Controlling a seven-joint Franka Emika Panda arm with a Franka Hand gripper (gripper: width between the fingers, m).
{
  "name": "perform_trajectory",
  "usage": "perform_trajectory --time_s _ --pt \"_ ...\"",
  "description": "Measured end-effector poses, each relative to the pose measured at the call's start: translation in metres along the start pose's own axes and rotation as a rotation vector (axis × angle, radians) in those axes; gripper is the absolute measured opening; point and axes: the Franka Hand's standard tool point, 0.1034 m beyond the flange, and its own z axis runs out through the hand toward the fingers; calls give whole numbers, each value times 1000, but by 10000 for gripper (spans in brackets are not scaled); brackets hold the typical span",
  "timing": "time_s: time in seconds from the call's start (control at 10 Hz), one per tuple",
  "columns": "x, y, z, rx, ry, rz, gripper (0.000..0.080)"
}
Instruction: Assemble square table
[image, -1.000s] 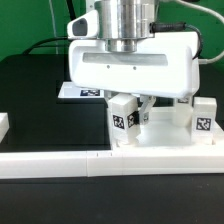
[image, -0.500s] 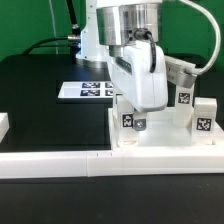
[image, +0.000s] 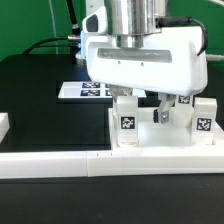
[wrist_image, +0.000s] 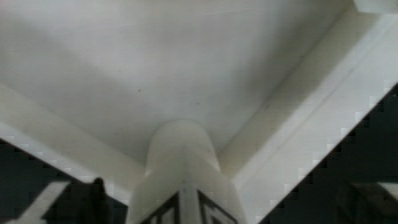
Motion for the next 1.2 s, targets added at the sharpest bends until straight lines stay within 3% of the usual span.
perform_trajectory --time_s 0.3,0.4,0.6,0.9,1.0,1.1,1.2 --pt "2 2 0 -3 1 -264 649" --pt "9 0 -5 -15 17 -443 649" --pt "8 3 -3 -37 32 -713 649" --pt "12 6 -1 -43 33 -778 649" --pt "12 6 -1 -43 33 -778 521" --pt "12 6 -1 -42 33 -736 521" --pt "12 6 0 -40 34 -658 382"
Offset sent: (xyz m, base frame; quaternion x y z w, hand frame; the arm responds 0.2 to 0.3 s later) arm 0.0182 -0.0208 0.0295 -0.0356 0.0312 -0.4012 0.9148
